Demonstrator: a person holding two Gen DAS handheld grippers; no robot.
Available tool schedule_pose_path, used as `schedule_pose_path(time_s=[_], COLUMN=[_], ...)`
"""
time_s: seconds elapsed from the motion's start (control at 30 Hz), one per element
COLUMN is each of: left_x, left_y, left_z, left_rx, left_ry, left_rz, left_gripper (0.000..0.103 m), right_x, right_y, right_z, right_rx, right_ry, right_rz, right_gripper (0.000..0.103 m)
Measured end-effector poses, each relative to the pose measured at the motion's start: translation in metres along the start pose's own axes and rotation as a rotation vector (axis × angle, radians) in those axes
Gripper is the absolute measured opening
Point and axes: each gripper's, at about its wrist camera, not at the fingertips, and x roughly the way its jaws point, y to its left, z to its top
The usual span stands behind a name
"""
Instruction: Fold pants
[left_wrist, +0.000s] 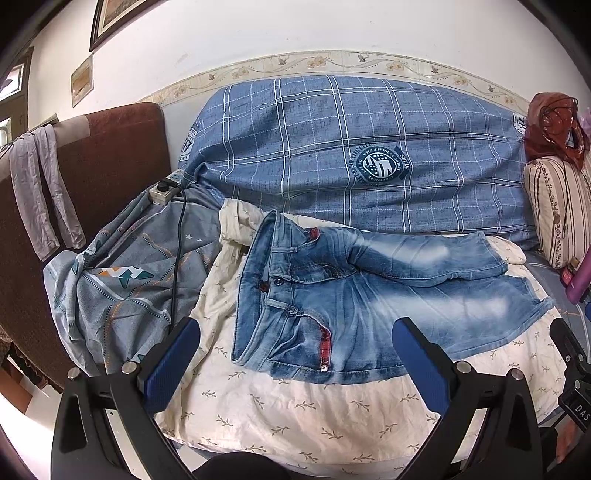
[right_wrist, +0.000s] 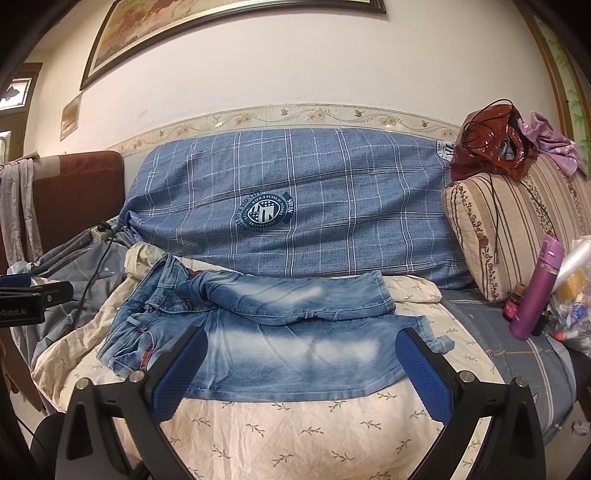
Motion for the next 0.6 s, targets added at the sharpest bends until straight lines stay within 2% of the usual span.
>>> schedule_pose_path(time_s=[0.6], left_x=[0.017], left_y=[-0.001], left_z=[-0.003], left_rx=[0.012], left_ry=[0.031], left_rz=[0.013], left_gripper=[0.103], right_x=[0.016], right_y=[-0.001], right_z=[-0.005], right_rx=[0.007], right_ry=[0.037], right_rz=[0.011], right_gripper=[0.103])
